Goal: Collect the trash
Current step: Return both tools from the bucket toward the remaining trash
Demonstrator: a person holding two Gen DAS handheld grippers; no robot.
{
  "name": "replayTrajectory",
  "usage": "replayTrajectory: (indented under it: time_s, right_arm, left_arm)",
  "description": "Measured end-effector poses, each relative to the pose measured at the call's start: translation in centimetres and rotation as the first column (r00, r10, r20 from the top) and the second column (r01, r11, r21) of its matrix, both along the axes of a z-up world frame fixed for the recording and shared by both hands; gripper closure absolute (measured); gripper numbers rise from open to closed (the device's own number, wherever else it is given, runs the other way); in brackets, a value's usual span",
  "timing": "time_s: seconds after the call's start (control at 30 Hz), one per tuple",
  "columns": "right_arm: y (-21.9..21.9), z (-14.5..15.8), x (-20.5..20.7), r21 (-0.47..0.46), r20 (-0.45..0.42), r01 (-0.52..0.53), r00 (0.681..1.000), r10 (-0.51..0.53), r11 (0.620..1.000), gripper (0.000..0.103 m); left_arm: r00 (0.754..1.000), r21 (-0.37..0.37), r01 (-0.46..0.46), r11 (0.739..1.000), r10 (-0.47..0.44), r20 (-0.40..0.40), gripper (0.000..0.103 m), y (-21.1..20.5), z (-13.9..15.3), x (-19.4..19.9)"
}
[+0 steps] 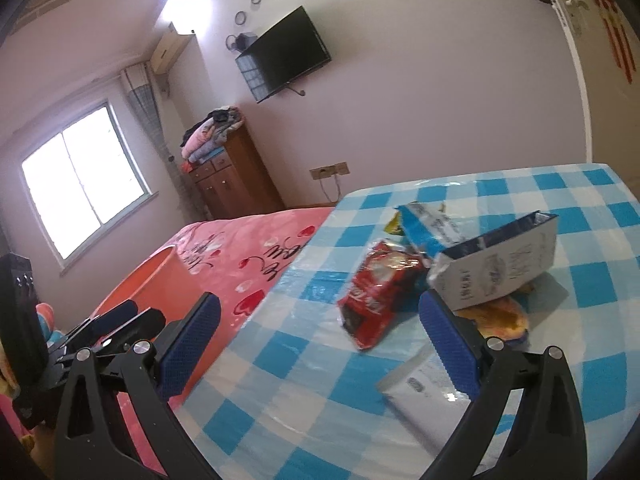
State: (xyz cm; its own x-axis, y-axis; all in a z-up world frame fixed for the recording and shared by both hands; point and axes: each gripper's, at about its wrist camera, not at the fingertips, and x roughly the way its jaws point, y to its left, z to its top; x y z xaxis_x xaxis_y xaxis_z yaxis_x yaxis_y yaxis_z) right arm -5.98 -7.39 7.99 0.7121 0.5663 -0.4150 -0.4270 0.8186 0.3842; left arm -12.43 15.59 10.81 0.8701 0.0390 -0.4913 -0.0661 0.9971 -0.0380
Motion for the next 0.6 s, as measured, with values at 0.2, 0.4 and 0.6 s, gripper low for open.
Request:
replayTrajectory:
  time_s: [0.2,0.4,0.6]
  right_arm:
    - [-2.0,-0.7,0.6,0.010,-0.014,0.042,0.999,-0.042,0.999,0.005]
    - [-4.4,-1.2,1.2,0.038,-0.028,0.096,0.995,-0.095,0.995,0.005]
    - [-6.9,-1.9,2.2,0.069,-0.067,0.142,0.988,-0.138,0.987,0.005]
  left_arm:
    - [0.999,0.019,0.038,0.999,-0.038,-0.032,0.011,-2.1,-1.0,0.9]
    - [0.995,0.018,0.076,0.997,-0.075,-0.071,0.011,-4.0,-2.2,1.7]
    - [0.989,0.027,0.105,0.994,-0.102,-0.107,0.011,-5.8,-3.2,2.4]
